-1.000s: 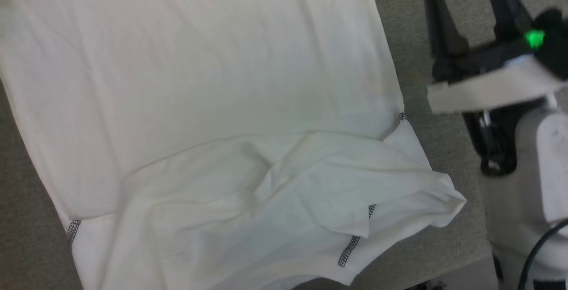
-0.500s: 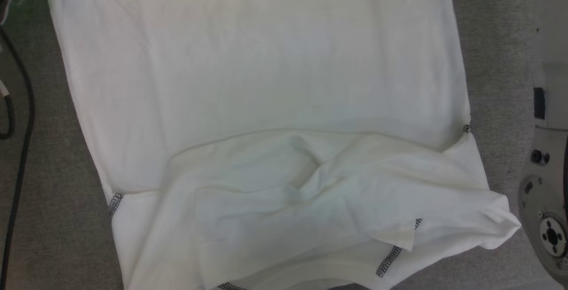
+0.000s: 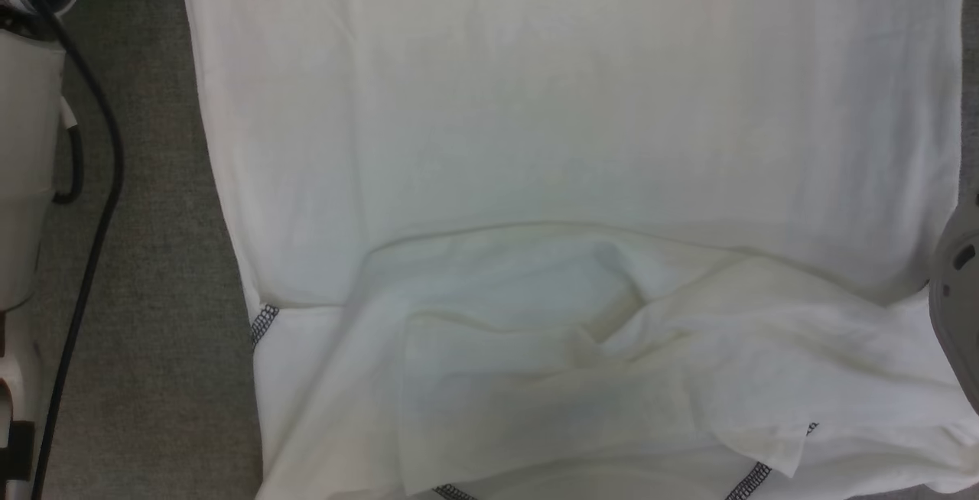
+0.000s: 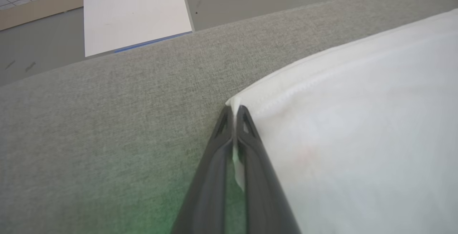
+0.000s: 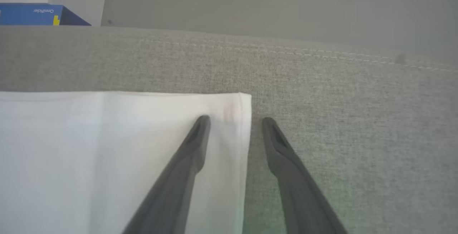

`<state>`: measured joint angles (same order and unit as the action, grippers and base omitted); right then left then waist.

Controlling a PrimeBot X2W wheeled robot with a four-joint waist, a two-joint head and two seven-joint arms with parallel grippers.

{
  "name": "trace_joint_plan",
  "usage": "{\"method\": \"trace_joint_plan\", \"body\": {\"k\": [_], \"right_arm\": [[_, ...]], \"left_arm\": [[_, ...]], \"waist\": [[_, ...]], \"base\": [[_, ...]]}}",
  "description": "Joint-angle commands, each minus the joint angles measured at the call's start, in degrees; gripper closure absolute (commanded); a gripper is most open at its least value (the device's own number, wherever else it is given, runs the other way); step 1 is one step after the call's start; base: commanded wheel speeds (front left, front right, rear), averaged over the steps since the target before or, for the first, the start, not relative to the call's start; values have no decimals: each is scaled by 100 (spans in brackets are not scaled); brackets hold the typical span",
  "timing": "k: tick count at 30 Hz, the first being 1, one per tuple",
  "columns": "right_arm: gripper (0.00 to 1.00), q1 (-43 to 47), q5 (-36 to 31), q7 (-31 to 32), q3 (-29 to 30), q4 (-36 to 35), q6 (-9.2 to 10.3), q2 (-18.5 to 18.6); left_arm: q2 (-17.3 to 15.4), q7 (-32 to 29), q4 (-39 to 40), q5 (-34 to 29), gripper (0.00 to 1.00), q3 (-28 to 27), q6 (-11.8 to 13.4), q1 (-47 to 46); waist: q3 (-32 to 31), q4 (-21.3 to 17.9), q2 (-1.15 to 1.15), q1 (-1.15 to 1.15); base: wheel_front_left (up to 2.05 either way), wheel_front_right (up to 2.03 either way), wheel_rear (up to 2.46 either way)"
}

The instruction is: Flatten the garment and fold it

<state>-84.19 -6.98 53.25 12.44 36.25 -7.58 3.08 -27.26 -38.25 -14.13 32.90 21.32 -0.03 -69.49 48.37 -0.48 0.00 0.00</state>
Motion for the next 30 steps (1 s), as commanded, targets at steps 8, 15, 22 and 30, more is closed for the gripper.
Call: {"method": "trace_joint_plan", "body": {"k": [8, 15, 22, 30], "right_arm": [[100, 224, -174, -192, -12, -290, 9, -20], [100, 423, 47, -1354, -223, -453, 9, -20], [100, 953, 661, -2474, -687, -526, 9, 120], [100, 2227, 1777, -3040, -1585, -1259, 9, 610]], "left_arm": [[-45, 420, -144, -87, 100, 27, -104, 39], [-67, 1472, -319, -388, 100, -27, -126, 12], [-30, 2478, -452, -503, 100, -15, -251, 290], [-32, 2992, -170, -196, 100, -70, -332, 1314]], "waist": [[-30, 42, 0, 0], [-312, -121, 0, 0], [-923, -203, 0, 0], [-1897, -189, 0, 0]], "base": [[0, 0, 0], [0, 0, 0], [0, 0, 0], [0, 0, 0]]}}
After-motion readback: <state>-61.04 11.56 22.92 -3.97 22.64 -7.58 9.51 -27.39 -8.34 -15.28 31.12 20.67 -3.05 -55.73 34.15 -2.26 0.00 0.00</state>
